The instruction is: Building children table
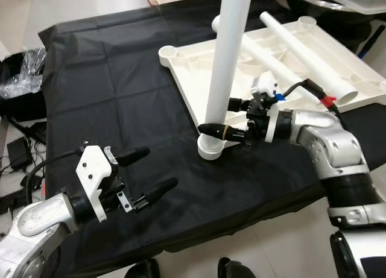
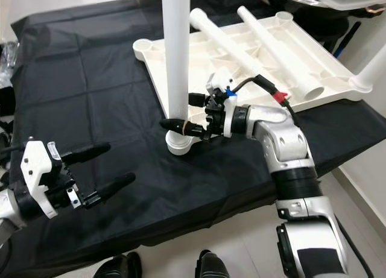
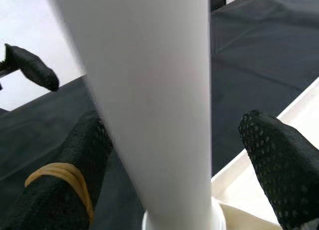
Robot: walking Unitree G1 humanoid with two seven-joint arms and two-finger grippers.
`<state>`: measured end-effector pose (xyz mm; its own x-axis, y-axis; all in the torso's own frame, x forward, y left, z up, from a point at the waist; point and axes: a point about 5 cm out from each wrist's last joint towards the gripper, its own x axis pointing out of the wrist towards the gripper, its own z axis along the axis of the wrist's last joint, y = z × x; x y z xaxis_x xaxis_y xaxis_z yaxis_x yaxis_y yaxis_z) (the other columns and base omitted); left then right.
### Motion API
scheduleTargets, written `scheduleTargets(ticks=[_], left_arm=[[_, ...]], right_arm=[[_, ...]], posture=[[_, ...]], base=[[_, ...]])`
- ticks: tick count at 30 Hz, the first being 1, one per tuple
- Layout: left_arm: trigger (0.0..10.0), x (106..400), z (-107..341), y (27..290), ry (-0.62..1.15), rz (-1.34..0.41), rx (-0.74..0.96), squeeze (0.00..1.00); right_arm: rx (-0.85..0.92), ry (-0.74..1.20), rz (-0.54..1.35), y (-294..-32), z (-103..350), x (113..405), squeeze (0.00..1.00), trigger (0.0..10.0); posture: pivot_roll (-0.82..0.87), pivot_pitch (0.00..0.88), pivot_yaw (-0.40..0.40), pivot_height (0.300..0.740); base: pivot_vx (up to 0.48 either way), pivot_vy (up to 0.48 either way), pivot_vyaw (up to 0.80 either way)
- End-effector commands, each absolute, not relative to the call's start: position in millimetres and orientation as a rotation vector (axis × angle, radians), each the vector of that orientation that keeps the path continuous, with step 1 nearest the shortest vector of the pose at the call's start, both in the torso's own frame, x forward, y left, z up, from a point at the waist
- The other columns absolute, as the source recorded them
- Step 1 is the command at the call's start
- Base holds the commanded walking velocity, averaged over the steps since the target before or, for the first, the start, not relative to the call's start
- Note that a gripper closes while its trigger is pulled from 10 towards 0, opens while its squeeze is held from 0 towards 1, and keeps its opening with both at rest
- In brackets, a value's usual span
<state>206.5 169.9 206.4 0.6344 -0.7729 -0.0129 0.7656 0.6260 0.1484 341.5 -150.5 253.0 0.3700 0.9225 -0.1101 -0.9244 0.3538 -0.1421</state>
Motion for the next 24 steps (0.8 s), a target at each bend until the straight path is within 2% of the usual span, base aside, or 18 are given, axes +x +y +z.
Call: scheduleTargets(ticks=[1, 6, 7, 9, 10, 18, 21, 22, 23, 24], left_arm=[[10.0, 201, 209, 174, -0.034, -0.881, 0.162, 0.0], [10.0, 197, 213, 177, -0.026, -0.878, 0.172, 0.0], [10.0, 196, 214, 177, -0.021, -0.883, 0.176, 0.0], [10.0, 196, 214, 177, -0.017, -0.886, 0.179, 0.0], [10.0, 195, 215, 177, -0.013, -0.891, 0.183, 0.0], [10.0, 198, 219, 176, -0.017, -0.899, 0.188, 0.0], [10.0, 199, 220, 175, -0.026, -0.905, 0.188, 0.0], [10.0, 199, 220, 175, -0.031, -0.908, 0.187, 0.0], [10.0, 199, 220, 175, -0.031, -0.908, 0.187, 0.0], [10.0, 200, 220, 175, -0.035, -0.911, 0.186, 0.0]], right_arm=[[-0.234, 0.016, 1.25, -151, 257, 346, 0.0, 10.0], [-0.274, -0.007, 1.281, -155, 270, 355, 0.0, 10.0], [-0.29, 0.002, 1.31, -156, 271, 356, 0.0, 4.2], [-0.299, 0.011, 1.332, -156, 271, 356, 0.0, 4.2], [-0.309, 0.027, 1.373, -157, 271, 355, 0.0, 0.0], [-0.321, 0.027, 1.437, -158, 271, 355, 0.0, 0.0], [-0.367, -0.01, 1.343, -155, 269, 358, 0.0, 0.0], [-0.421, -0.03, 1.242, -151, 265, 358, 0.0, 0.0], [-0.421, -0.03, 1.242, -151, 265, 358, 0.0, 0.0], [-0.441, -0.047, 1.157, -146, 260, 358, 0.0, 0.0]], posture=[[0.09, 0.329, -0.012, 0.74], [0.11, 0.342, -0.001, 0.74], [0.12, 0.344, 0.008, 0.74], [0.12, 0.344, 0.008, 0.74], [0.13, 0.344, 0.015, 0.74], [0.12, 0.325, 0.006, 0.74], [0.11, 0.317, 0.002, 0.74], [0.1, 0.309, -0.001, 0.74], [0.1, 0.309, -0.001, 0.74], [0.08, 0.301, -0.006, 0.74]], base=[[0.0, 0.0, 0.0], [0.0, 0.0, 0.0], [0.0, 0.0, 0.0], [0.0, 0.0, 0.0], [0.0, 0.0, 0.0], [0.0, 0.0, 0.0], [0.0, 0.0, 0.0], [0.0, 0.0, 0.0], [0.0, 0.0, 0.0], [0.0, 0.0, 0.0]])
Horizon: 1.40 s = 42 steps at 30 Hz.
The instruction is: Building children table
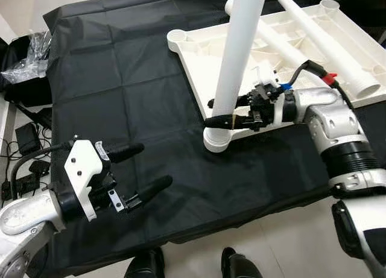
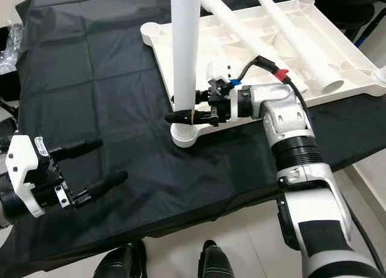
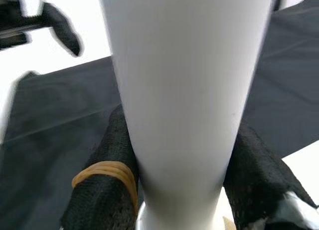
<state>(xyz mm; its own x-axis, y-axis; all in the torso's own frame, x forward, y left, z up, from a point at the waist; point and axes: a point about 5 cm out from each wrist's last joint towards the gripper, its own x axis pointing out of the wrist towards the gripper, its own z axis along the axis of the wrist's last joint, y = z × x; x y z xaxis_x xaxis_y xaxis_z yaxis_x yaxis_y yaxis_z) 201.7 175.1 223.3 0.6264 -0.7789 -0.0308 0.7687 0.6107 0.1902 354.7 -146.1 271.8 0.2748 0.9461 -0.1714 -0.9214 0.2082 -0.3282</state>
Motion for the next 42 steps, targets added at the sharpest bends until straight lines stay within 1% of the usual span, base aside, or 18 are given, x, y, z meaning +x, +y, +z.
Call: scheduleTargets(ticks=[1, 3, 5, 6, 7, 8, 9, 10, 11, 12, 14, 21, 22, 23, 27, 33, 34, 42], left_arm=[[10.0, 201, 221, 175, -0.042, -0.916, 0.182, 0.0], [10.0, 202, 224, 177, -0.065, -0.923, 0.176, 0.0], [10.0, 202, 224, 177, -0.065, -0.923, 0.176, 0.0], [10.0, 203, 226, 177, -0.074, -0.926, 0.172, 0.0], [10.0, 204, 229, 177, -0.098, -0.937, 0.168, 0.0], [10.0, 204, 229, 177, -0.098, -0.937, 0.168, 0.0], [10.0, 205, 232, 178, -0.12, -0.947, 0.155, 0.0], [10.0, 205, 232, 178, -0.12, -0.947, 0.155, 0.0], [10.0, 205, 236, 179, -0.145, -0.966, 0.135, 0.0], [10.0, 205, 236, 179, -0.145, -0.966, 0.135, 0.0], [10.0, 204, 244, 181, -0.184, -0.996, 0.097, 0.0], [10.0, 206, 245, 182, -0.195, -0.992, 0.088, 0.0], [10.0, 207, 244, 181, -0.195, -0.988, 0.085, 0.0], [10.0, 208, 242, 180, -0.195, -0.983, 0.08, 0.0], [10.0, 208, 240, 180, -0.193, -0.98, 0.075, 0.0], [10.0, 210, 237, 182, -0.18, -0.981, 0.067, 0.0], [10.0, 211, 235, 181, -0.176, -0.984, 0.062, 0.0], [10.0, 214, 230, 172, -0.166, -1.007, 0.047, 0.0]], right_arm=[[-0.441, -0.068, 1.048, -136, 251, 353, 0.0, 0.0], [-0.426, -0.079, 0.864, -113, 229, 335, 0.0, 0.0], [-0.426, -0.079, 0.864, -113, 229, 335, 0.0, 0.0], [-0.415, -0.085, 0.788, -105, 221, 327, 0.0, 0.0], [-0.397, -0.051, 0.66, -99, 205, 318, 0.0, 0.0], [-0.397, -0.051, 0.66, -99, 205, 318, 0.0, 0.0], [-0.381, -0.009, 0.573, -95, 192, 312, 0.0, 0.0], [-0.381, -0.009, 0.573, -95, 192, 312, 0.0, 0.0], [-0.401, 0.005, 0.494, -93, 185, 308, 0.0, 0.0], [-0.401, 0.005, 0.494, -93, 185, 308, 0.0, 0.0], [-0.447, 0.023, 0.358, -98, 179, 308, 0.0, 0.0], [-0.481, 0.025, 0.29, -103, 180, 313, 0.0, 0.0], [-0.482, 0.022, 0.275, -103, 182, 312, 0.0, 3.6], [-0.492, 0.014, 0.292, -102, 184, 312, 0.0, 10.0], [-0.467, 0.016, 0.275, -104, 186, 312, 0.0, 10.0], [-0.467, -0.003, 0.236, -114, 192, 316, 0.0, 10.0], [-0.443, -0.011, 0.223, -117, 195, 317, 1.0, 10.0], [-0.354, -0.085, 0.229, -133, 206, 310, 1.0, 10.0]], posture=[[0.08, 0.29, -0.01, 0.74], [0.07, 0.277, -0.002, 0.74], [0.07, 0.277, -0.002, 0.74], [0.07, 0.277, -0.002, 0.74], [0.05, 0.254, -0.006, 0.74], [0.05, 0.254, -0.006, 0.74], [0.05, 0.245, -0.009, 0.74], [0.05, 0.245, -0.009, 0.74], [0.05, 0.237, -0.003, 0.74], [0.05, 0.237, -0.003, 0.74], [0.04, 0.219, -0.01, 0.74], [0.02, 0.214, -0.016, 0.74], [0.02, 0.217, -0.016, 0.74], [0.02, 0.215, -0.016, 0.74], [0.02, 0.218, -0.014, 0.74], [0.01, 0.221, -0.009, 0.74], [0.01, 0.221, -0.006, 0.74], [0.0, 0.223, -0.002, 0.74]], base=[[0.0, 0.0, 0.0], [0.0, 0.0, 0.0], [0.0, 0.0, 0.0], [0.0, 0.0, 0.0], [0.0, 0.0, 0.0], [0.0, 0.0, 0.0], [0.0, 0.0, 0.0], [0.0, 0.0, 0.0], [0.0, 0.0, 0.0], [0.0, 0.0, 0.0], [0.0, 0.0, 0.0], [0.0, 0.0, 0.0], [0.0, 0.0, 0.0], [0.0, 0.0, 0.0], [0.0, 0.0, 0.0], [0.0, 0.0, 0.0], [0.0, 0.0, 0.0], [0.0, 0.0, 0.0]])
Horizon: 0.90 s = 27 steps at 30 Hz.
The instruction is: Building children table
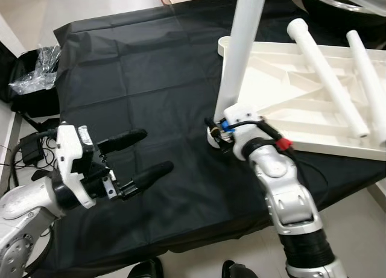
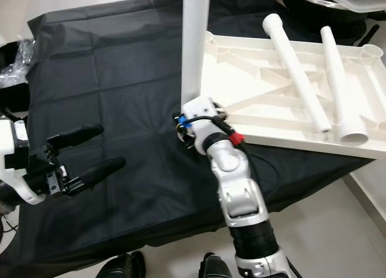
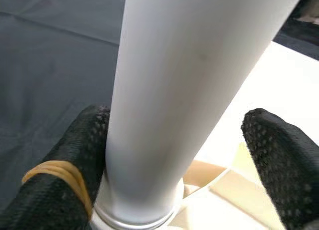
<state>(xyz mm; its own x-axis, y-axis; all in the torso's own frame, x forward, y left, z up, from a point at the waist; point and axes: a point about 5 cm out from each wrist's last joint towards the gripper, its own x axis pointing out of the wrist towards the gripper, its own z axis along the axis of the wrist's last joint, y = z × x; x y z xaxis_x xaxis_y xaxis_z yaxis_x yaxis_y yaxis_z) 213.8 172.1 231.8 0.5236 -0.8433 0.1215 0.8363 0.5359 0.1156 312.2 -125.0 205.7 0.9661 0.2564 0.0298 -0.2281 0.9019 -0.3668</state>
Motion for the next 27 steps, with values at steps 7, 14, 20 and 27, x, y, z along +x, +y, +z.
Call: scheduleTargets(ticks=[7, 14, 20, 27], left_arm=[[10.0, 215, 227, 164, -0.17, -1.023, 0.035, 0.0], [10.0, 218, 225, 159, -0.173, -1.028, 0.032, 0.0], [10.0, 220, 225, 156, -0.177, -1.031, 0.031, 0.0], [10.0, 222, 225, 154, -0.179, -1.034, 0.028, 0.0]], right_arm=[[-0.318, -0.065, 0.308, -142, 200, 299, 1.0, 10.0], [-0.271, -0.017, 0.546, -141, 186, 274, 1.0, 10.0], [-0.256, -0.021, 0.631, -139, 184, 263, 1.0, 10.0], [-0.268, 0.045, 0.693, -152, 172, 238, 1.0, 10.0]], posture=[[-0.02, 0.222, 0.002, 0.74], [-0.02, 0.221, 0.01, 0.74], [-0.03, 0.218, 0.015, 0.74], [-0.03, 0.223, 0.017, 0.74]], base=[[0.0, 0.0, 0.0], [0.0, 0.0, 0.0], [0.0, 0.0, 0.0], [0.0, 0.0, 0.0]])
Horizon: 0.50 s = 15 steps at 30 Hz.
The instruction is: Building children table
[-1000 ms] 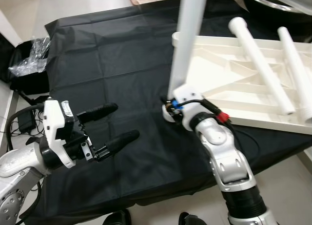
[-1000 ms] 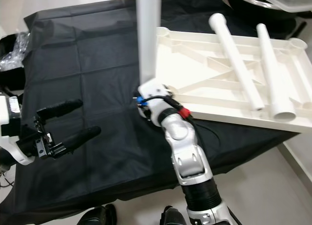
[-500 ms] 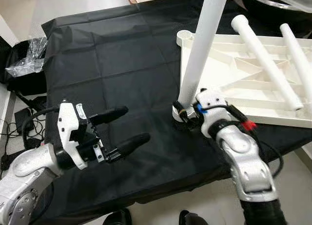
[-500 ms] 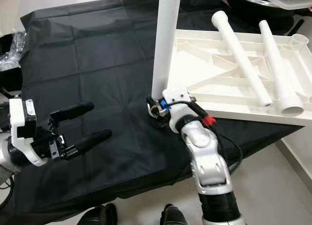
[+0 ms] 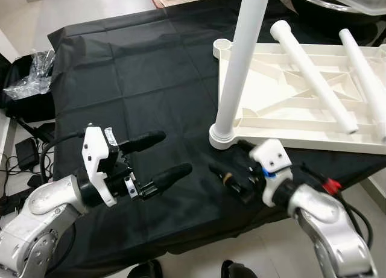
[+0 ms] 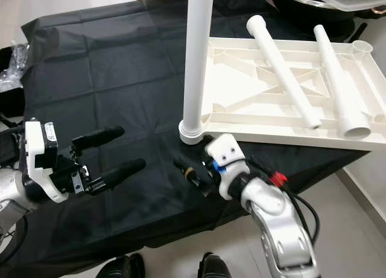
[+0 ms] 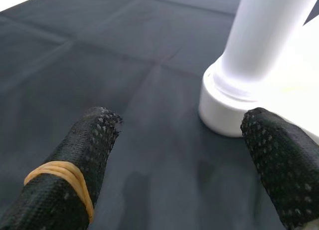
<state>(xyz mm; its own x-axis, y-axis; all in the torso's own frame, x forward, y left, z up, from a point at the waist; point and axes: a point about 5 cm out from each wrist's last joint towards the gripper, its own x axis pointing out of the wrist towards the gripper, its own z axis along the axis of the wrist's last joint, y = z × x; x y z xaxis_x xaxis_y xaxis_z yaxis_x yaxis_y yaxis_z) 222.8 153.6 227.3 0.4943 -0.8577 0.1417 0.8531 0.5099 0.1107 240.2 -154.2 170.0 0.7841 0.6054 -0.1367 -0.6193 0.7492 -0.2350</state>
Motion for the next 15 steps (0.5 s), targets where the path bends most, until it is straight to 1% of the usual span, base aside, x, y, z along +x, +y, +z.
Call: scheduleTargets(ticks=[1, 2, 3, 4, 6, 7, 8, 9, 10, 11, 12, 13, 15], left_arm=[[10.0, 223, 222, 152, -0.177, -1.026, 0.028, 0.0], [10.0, 223, 222, 152, -0.177, -1.026, 0.028, 0.0], [10.0, 224, 221, 151, -0.174, -1.023, 0.03, 0.0], [10.0, 224, 221, 151, -0.174, -1.023, 0.03, 0.0], [10.0, 228, 219, 149, -0.179, -1.004, 0.03, 0.0], [10.0, 228, 219, 149, -0.179, -1.004, 0.03, 0.0], [10.0, 231, 219, 149, -0.18, -0.99, 0.032, 0.0], [10.0, 231, 219, 149, -0.18, -0.99, 0.032, 0.0], [10.0, 234, 217, 148, -0.182, -0.967, 0.031, 0.0], [10.0, 234, 217, 148, -0.182, -0.967, 0.031, 0.0], [10.0, 238, 215, 145, -0.183, -0.948, 0.026, 0.0], [10.0, 238, 215, 145, -0.183, -0.948, 0.026, 0.0], [10.0, 244, 212, 136, -0.188, -0.935, 0.013, 0.0]], right_arm=[[-0.292, 0.101, 0.663, -164, 162, 225, 0.64, 10.0], [-0.292, 0.101, 0.663, -164, 162, 225, 0.64, 10.0], [-0.29, 0.132, 0.627, -172, 157, 218, 0.02, 10.0], [-0.29, 0.132, 0.627, -172, 157, 218, 0.02, 10.0], [-0.274, 0.174, 0.542, -186, 148, 203, 0.0, 10.0], [-0.274, 0.174, 0.542, -186, 148, 203, 0.0, 10.0], [-0.263, 0.176, 0.499, -191, 146, 199, 0.0, 10.0], [-0.263, 0.176, 0.499, -191, 146, 199, 0.0, 10.0], [-0.247, 0.161, 0.43, -196, 146, 198, 0.0, 10.0], [-0.247, 0.161, 0.43, -196, 146, 198, 0.0, 10.0], [-0.244, 0.155, 0.354, -202, 146, 200, 0.0, 10.0], [-0.244, 0.155, 0.354, -202, 146, 200, 0.0, 10.0], [-0.229, 0.151, 0.212, -218, 145, 205, 0.0, 10.0]], posture=[[-0.04, 0.223, 0.016, 0.74], [-0.04, 0.223, 0.016, 0.74], [-0.04, 0.222, 0.016, 0.74], [-0.04, 0.222, 0.016, 0.74], [-0.05, 0.22, 0.021, 0.74], [-0.05, 0.22, 0.021, 0.74], [-0.06, 0.219, 0.025, 0.74], [-0.06, 0.219, 0.025, 0.74], [-0.06, 0.216, 0.027, 0.74], [-0.06, 0.216, 0.027, 0.74], [-0.06, 0.211, 0.029, 0.74], [-0.06, 0.211, 0.029, 0.74], [-0.06, 0.206, 0.03, 0.74]], base=[[0.0, 0.0, 0.0], [0.0, 0.0, 0.0], [0.0, 0.0, 0.0], [0.0, 0.0, 0.0], [0.0, 0.0, 0.0], [0.0, 0.0, 0.0], [0.0, 0.0, 0.0], [0.0, 0.0, 0.0], [0.0, 0.0, 0.0], [0.0, 0.0, 0.0], [0.0, 0.0, 0.0], [0.0, 0.0, 0.0], [0.0, 0.0, 0.0]])
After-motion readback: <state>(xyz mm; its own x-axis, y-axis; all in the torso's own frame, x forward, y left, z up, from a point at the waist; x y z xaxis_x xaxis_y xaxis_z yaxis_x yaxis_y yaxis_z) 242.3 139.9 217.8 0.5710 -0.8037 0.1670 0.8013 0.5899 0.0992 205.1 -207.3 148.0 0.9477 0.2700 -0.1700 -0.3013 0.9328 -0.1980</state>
